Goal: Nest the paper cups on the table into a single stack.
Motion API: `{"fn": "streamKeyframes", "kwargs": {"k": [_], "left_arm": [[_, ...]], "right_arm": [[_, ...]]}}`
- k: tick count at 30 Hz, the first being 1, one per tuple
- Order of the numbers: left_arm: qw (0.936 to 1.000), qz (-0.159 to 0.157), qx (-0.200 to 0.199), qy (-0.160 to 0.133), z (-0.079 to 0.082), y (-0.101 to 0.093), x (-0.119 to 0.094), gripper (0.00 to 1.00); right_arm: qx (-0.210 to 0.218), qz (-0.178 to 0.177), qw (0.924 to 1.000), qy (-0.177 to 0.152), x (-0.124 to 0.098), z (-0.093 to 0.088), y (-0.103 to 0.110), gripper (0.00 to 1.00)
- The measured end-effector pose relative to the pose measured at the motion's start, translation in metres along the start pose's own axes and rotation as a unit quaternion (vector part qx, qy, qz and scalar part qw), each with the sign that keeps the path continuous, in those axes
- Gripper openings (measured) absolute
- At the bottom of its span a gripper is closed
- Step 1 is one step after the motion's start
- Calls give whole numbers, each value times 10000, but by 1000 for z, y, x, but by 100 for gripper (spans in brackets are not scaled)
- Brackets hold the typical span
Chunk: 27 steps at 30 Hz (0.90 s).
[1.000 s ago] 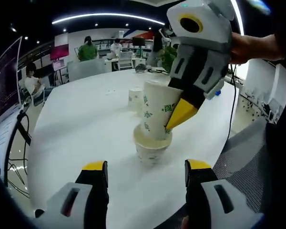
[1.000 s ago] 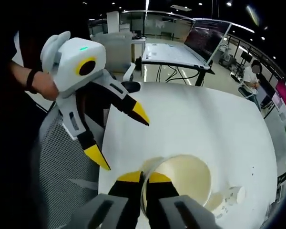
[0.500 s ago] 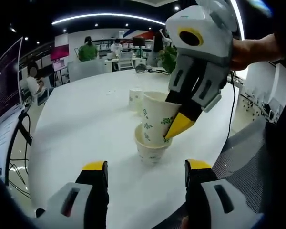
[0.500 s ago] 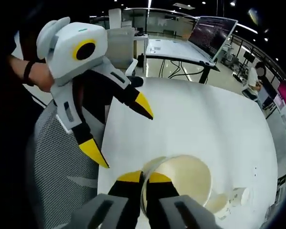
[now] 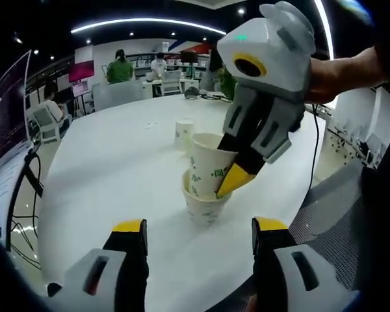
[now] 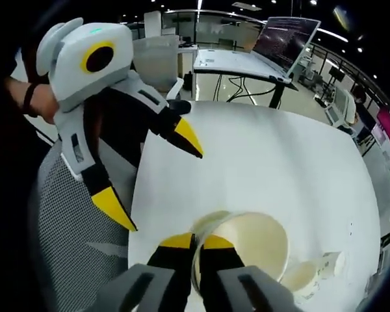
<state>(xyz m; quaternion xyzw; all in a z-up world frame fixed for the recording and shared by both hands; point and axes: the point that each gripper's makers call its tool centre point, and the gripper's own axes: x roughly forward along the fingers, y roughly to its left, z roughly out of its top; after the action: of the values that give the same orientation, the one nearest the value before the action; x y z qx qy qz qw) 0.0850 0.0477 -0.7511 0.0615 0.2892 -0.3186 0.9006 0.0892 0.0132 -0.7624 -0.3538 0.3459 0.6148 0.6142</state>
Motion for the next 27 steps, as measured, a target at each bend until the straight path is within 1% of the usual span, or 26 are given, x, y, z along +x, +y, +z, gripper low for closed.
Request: {"fn": "streamKeyframes", "kwargs": {"k": [3, 10, 17, 27], "left_arm": [[10000, -1, 12, 0, 0, 1, 0, 63], [10000, 10, 4, -9, 2, 2, -1, 63], [10000, -7, -5, 6, 0, 1, 2, 63], [10000, -43, 33, 37, 0, -1, 3, 63]], "right_arm": [[58, -4, 10000, -13, 2, 0, -2, 0], [49, -9, 10000, 20, 3, -1, -2, 1], [66, -17, 10000, 35, 2, -2, -3, 3], [107, -55, 9999, -19, -2, -3, -5, 7]]}}
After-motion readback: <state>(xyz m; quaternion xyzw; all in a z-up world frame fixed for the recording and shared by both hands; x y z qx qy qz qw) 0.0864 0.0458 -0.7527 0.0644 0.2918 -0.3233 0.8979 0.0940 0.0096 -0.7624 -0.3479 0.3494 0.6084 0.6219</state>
